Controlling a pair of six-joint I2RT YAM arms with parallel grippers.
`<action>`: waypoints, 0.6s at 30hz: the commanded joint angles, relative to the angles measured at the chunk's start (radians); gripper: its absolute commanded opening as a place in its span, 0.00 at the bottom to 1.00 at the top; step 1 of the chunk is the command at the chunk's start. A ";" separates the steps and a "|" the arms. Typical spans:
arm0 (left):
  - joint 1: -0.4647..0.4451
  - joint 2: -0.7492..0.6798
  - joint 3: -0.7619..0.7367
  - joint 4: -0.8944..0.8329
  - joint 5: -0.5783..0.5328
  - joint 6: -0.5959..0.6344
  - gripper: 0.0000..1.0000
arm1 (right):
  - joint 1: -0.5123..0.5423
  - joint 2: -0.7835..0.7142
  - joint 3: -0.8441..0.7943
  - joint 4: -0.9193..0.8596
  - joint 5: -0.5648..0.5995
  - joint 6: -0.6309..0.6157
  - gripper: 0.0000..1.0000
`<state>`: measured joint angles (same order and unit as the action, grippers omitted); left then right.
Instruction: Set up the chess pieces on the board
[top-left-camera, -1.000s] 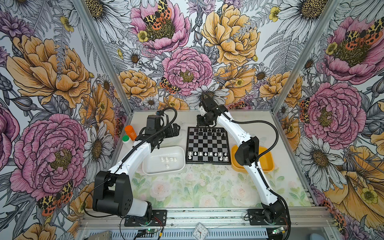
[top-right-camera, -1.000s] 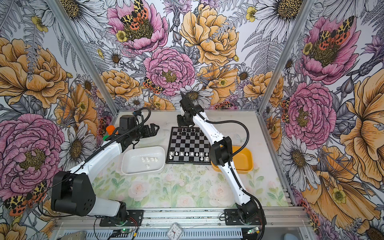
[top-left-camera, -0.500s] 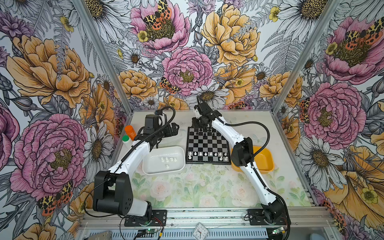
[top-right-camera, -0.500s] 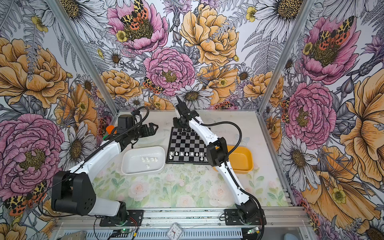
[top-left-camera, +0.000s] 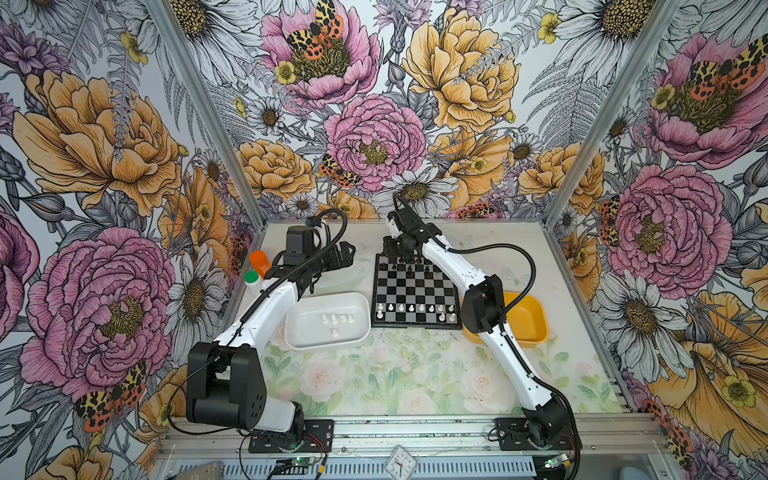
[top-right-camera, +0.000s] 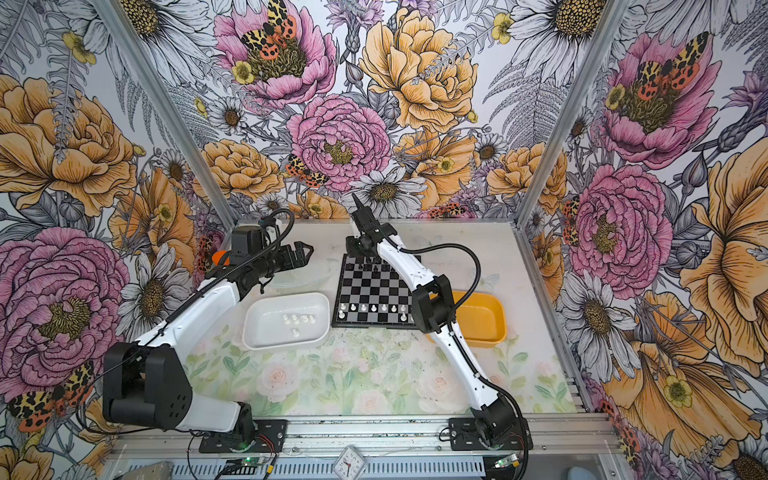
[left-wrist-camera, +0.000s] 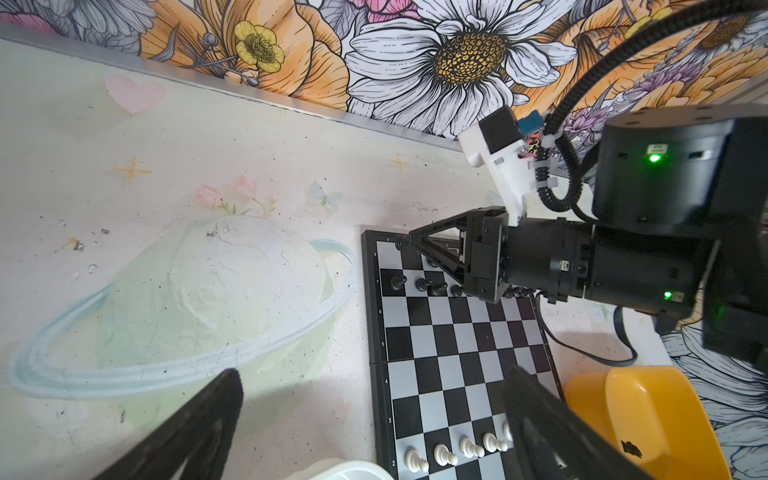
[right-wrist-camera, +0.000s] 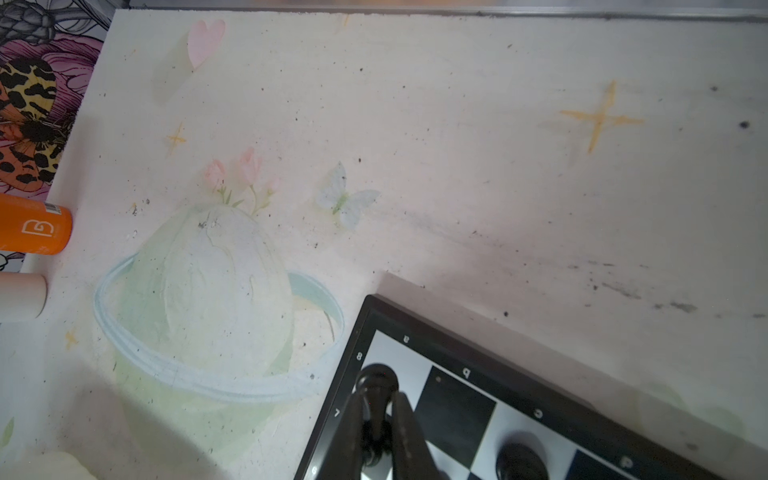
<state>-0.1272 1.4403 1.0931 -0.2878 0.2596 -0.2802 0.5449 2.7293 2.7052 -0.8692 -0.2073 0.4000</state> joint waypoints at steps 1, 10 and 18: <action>0.011 0.012 0.019 0.008 0.026 0.011 0.99 | 0.009 0.029 0.014 0.026 0.000 0.007 0.15; 0.021 0.006 0.014 0.001 0.030 0.015 0.99 | 0.009 0.050 0.013 0.023 -0.007 0.010 0.16; 0.024 0.006 0.011 -0.002 0.033 0.007 0.99 | 0.009 0.051 0.013 0.017 -0.003 0.001 0.17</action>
<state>-0.1127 1.4487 1.0939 -0.2886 0.2638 -0.2806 0.5449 2.7743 2.7052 -0.8700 -0.2077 0.4023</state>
